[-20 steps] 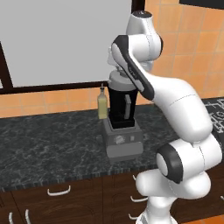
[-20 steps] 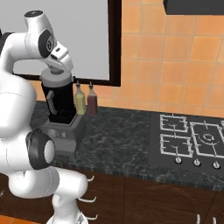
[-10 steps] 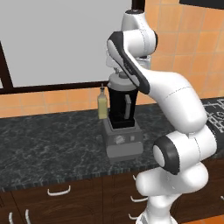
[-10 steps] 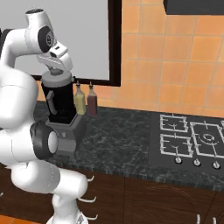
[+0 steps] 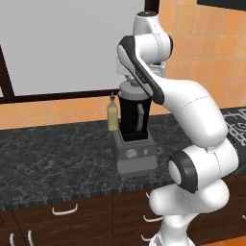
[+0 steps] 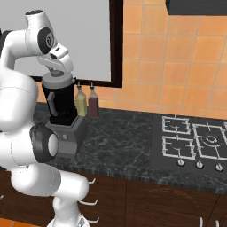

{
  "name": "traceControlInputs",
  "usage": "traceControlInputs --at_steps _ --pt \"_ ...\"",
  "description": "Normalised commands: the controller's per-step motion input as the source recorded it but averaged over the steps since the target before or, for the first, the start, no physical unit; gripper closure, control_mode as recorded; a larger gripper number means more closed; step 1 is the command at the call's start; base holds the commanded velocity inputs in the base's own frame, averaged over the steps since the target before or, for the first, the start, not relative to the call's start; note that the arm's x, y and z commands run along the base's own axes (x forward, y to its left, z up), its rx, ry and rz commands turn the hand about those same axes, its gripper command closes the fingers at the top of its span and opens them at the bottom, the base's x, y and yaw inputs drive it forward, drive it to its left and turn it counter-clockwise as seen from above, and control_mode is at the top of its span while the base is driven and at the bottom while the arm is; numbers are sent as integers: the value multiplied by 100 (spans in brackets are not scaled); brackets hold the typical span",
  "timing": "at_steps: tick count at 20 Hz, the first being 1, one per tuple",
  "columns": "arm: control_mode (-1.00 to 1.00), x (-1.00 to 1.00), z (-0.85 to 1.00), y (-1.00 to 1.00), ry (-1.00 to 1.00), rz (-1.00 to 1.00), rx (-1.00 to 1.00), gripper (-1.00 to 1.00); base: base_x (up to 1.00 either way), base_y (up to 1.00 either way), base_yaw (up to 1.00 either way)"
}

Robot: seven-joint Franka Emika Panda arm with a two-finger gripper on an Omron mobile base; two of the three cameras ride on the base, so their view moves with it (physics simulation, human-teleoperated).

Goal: Close the lid blender by securely placing the lid on top.

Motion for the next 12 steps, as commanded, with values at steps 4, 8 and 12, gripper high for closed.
traceControlInputs --at_steps 4,8,12 --pt "-100 -41 -73 -1 -7 0 -2 100 0 0 0" --pt "-100 -28 -1 0 -13 0 0 100 0 0 0" --pt "-100 -6 0 0 -7 0 0 100 0 0 0"
